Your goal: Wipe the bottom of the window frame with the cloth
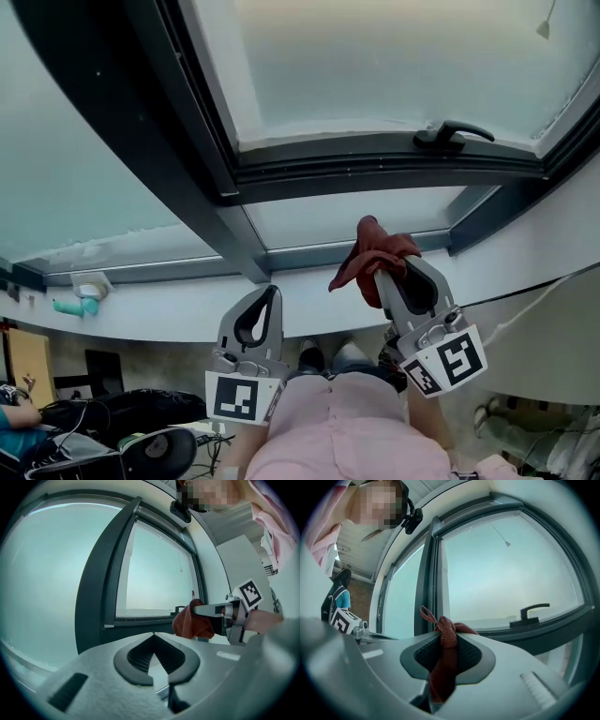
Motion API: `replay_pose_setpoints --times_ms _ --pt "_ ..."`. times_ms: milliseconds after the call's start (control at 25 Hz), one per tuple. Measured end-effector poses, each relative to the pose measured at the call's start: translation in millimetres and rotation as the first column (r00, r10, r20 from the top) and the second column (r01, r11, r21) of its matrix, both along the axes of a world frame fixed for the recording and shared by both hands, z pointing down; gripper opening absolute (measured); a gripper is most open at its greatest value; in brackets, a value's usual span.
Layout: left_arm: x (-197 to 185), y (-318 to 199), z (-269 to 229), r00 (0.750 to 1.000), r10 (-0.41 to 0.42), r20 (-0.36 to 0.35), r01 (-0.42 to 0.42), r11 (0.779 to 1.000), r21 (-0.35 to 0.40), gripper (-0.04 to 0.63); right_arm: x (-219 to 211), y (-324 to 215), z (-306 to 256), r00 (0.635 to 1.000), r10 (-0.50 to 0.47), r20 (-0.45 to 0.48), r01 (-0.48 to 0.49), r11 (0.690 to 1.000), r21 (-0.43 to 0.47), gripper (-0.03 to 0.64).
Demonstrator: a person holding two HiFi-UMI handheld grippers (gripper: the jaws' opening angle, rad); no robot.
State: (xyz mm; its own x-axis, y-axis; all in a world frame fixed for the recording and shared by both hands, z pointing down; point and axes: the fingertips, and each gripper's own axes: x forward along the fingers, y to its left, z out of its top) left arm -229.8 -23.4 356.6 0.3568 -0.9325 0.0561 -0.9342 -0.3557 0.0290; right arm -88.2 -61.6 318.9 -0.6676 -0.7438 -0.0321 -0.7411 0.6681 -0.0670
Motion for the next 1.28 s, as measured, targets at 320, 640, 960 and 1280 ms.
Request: replay_pose_setpoints --times_ms 320,640,960,1280 --pt "-13.0 -18.3 -17.1 0.999 -0.015 -0.046 0.017 0.999 0.044 -0.003 -62.3 -62.8 -75.4 0.997 -0.071 -0.007 0.071 0.977 0.199 0.077" --pt "-23.0 -25.5 -16.2 0.998 -0.044 -0.047 0.048 0.995 0.083 -0.003 -141.9 -105.6 -76.3 0.975 -0.222 -0.027 0.223 0.962 0.156 0.078" --pt "-36.1 -31.4 -5.6 0.999 -0.032 -0.002 0.032 0.999 -0.009 -0.003 -203.5 -152.5 -29.6 0.943 -0.268 -0.195 0.264 0.963 -0.049 0.078" --pt "-42.9 -35.2 -4.3 0.999 -0.032 0.000 0.032 0.999 -0.012 -0.003 -216.8 -165.0 -2.8 0.868 -0.255 -0.427 0.209 0.966 -0.153 0.077"
